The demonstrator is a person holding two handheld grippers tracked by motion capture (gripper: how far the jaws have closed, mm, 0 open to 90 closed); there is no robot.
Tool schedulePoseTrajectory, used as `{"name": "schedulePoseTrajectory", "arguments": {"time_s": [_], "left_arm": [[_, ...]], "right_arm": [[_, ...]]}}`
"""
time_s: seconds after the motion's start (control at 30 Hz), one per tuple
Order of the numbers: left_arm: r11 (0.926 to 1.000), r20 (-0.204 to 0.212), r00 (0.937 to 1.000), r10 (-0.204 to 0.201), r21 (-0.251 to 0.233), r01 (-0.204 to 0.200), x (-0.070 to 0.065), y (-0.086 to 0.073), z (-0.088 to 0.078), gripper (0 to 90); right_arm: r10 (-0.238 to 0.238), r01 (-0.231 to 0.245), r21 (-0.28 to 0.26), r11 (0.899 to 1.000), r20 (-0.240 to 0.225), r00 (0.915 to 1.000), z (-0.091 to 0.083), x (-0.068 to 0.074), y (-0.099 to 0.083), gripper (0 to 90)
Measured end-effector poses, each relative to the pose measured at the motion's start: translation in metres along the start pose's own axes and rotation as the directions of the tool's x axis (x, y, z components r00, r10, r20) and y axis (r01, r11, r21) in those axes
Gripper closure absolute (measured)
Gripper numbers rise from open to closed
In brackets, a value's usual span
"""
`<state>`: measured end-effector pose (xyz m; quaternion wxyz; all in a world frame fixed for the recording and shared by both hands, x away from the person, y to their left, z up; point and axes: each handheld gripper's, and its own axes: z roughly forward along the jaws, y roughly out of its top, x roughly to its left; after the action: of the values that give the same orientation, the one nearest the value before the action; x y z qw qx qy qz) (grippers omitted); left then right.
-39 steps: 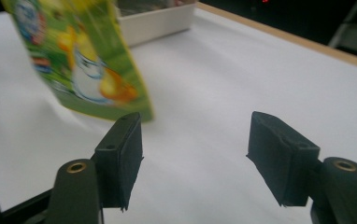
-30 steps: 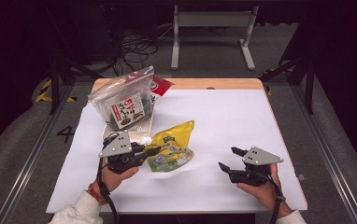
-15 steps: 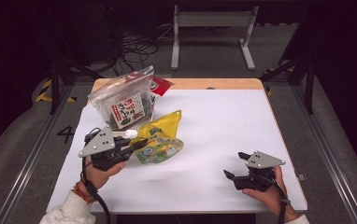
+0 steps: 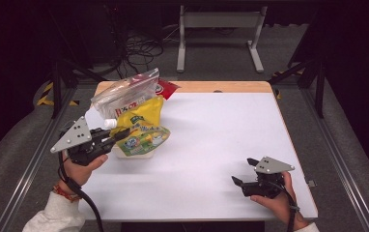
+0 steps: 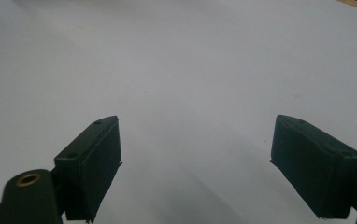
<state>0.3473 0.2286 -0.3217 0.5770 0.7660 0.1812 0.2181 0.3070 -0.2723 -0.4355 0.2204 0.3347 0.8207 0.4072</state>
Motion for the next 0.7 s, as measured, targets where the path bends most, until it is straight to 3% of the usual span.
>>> {"name": "schedulePoseTrajectory", "arguments": {"time_s": [0.17,0.4,0.43,0.5,0.7], "left_arm": [[0.9995,-0.037,0.9991,0.018,0.027,-0.017,0.016,-0.002,-0.003,85.7],[0.9977,-0.054,0.9975,0.046,0.053,-0.043,0.032,0.0,-0.004,85.6],[0.9971,-0.026,0.9982,0.054,0.054,-0.053,0.039,-0.001,-0.006,85.6],[0.9976,-0.014,0.9989,0.045,0.054,-0.044,0.044,-0.002,-0.007,85.6],[0.9918,0.035,0.9983,0.046,0.118,-0.05,0.051,-0.012,-0.003,85.6]], "right_arm": [[-0.003,0.003,0.002,1.0,-0.005,1.0,0.003,0.002,0.0,15.5],[-0.009,0.009,0.015,1.0,-0.013,0.9999,0.006,0.003,-0.001,15.5],[-0.019,0.019,0.023,1.0,-0.018,0.9996,0.007,0.003,-0.001,15.5],[-0.023,0.023,0.026,0.999,-0.019,0.9996,0.007,0.004,-0.001,15.5],[-0.021,0.021,0.034,0.999,-0.014,0.9997,0.008,0.003,-0.002,15.5]]}}
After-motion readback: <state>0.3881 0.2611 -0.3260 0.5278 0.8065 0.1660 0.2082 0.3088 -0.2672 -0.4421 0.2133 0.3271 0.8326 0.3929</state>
